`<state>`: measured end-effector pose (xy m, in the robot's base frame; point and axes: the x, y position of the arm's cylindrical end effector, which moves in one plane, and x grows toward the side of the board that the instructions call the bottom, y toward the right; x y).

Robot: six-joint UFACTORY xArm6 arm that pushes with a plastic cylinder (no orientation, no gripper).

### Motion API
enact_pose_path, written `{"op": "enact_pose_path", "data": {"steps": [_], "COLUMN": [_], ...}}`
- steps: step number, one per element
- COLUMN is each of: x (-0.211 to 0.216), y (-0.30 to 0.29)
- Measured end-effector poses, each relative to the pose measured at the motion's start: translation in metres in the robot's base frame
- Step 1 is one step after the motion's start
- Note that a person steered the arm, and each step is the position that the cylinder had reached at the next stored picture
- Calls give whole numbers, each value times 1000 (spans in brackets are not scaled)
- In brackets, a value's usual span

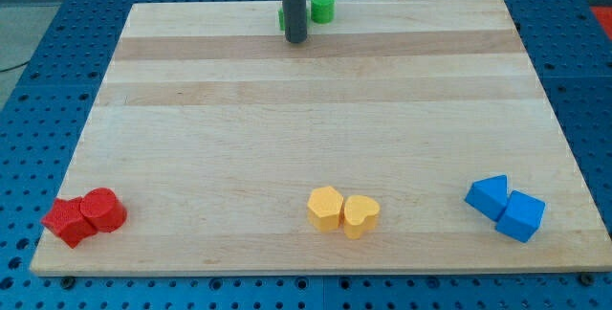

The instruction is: Place the red star and red circle in a horizontal line

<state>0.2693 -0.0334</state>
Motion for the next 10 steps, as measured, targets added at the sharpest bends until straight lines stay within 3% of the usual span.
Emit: {"op": "enact_pose_path", "data": {"steps": [2, 4, 5, 9, 10], "x": [-3, 117, 159, 115, 118], "y": [0, 37, 24, -268, -271]}}
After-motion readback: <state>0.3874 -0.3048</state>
